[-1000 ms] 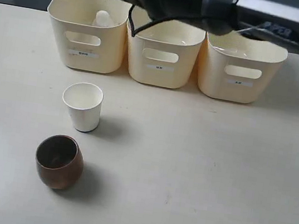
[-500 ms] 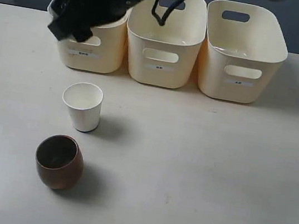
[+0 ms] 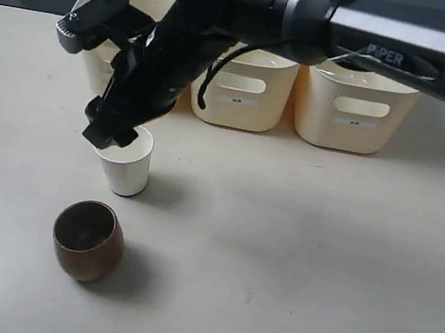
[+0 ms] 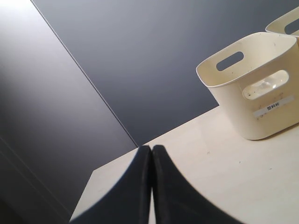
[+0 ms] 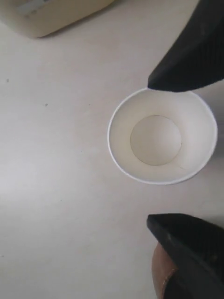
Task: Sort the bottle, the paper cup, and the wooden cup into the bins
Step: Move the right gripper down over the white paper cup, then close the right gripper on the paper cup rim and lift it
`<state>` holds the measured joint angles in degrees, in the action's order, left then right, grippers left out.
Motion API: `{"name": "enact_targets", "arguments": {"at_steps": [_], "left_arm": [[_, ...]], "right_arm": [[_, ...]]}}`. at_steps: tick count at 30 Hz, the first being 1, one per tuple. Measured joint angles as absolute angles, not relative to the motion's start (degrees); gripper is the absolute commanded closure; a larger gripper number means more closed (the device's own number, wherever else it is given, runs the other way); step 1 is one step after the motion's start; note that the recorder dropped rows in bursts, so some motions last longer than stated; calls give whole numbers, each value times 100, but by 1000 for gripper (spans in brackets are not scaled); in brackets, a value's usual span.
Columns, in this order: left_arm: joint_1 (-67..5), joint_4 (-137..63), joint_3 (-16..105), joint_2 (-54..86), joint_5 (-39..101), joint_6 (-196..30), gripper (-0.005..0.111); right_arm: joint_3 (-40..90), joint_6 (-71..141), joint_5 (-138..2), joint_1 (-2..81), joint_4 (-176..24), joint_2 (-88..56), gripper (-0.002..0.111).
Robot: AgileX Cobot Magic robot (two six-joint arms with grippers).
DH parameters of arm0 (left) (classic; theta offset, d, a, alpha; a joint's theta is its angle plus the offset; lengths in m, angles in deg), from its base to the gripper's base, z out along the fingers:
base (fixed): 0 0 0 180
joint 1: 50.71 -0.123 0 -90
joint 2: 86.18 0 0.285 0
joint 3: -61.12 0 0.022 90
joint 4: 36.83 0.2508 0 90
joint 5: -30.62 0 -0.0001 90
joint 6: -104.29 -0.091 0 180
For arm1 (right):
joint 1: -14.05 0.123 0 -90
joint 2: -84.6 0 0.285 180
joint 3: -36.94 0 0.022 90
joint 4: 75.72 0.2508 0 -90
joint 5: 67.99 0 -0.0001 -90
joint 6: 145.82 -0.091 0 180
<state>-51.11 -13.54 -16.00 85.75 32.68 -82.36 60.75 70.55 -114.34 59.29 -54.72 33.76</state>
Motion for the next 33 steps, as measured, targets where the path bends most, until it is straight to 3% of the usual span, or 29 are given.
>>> {"name": "enact_targets", "arguments": {"at_steps": [33], "left_arm": [[-5111,-1354,-1600,8575,3268,-8236,107]], "right_arm": [[6075,7269,-11160,5929,-5318,3796,39]]}}
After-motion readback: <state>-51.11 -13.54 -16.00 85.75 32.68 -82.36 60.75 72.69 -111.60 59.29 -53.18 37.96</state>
